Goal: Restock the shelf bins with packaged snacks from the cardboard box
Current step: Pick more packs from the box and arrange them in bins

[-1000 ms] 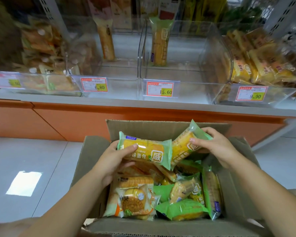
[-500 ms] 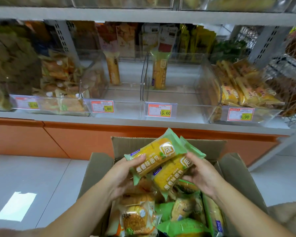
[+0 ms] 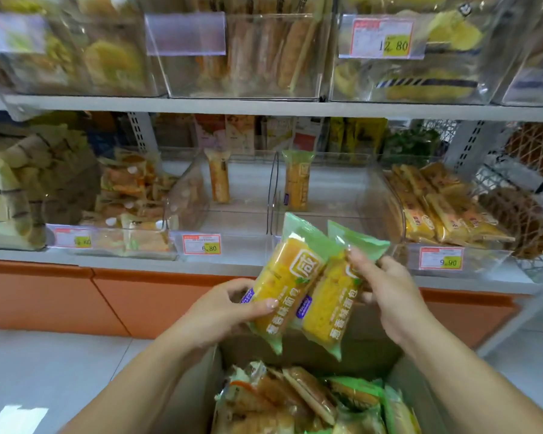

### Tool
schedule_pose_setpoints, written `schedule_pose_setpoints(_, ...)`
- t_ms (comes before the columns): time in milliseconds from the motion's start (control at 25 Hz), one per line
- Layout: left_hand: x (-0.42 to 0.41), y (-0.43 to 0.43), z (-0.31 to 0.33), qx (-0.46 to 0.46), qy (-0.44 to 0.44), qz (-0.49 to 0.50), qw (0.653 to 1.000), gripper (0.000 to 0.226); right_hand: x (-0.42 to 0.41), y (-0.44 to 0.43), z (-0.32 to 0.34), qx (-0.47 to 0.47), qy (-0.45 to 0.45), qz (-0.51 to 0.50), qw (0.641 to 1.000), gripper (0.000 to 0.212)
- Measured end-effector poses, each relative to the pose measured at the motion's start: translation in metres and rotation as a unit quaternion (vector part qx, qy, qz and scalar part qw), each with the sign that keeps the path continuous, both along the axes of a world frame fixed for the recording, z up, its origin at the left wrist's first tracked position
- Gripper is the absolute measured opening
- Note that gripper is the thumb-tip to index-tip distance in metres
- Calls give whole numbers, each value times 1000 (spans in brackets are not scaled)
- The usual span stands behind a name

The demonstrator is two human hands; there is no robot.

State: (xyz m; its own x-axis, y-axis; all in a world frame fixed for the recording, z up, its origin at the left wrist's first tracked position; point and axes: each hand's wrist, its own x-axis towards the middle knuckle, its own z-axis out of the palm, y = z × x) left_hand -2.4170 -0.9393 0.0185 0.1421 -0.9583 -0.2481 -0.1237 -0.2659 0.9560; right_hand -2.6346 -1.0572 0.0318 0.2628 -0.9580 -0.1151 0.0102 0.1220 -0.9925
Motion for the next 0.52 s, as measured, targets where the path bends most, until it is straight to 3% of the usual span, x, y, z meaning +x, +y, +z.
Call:
schedule_pose_setpoints(80, 9, -14, 19, -34, 25, 58, 997, 52, 5, -28, 41, -42, -46, -28, 998, 26)
schedule_pose_setpoints(200, 22, -40, 40, -77, 31, 145, 986, 59, 22, -89, 80, -79, -85, -61, 991, 15)
schedule_pose_setpoints(520, 33, -94, 22, -108, 61, 226, 966, 57, 94, -246, 30, -43, 62, -21, 997, 50)
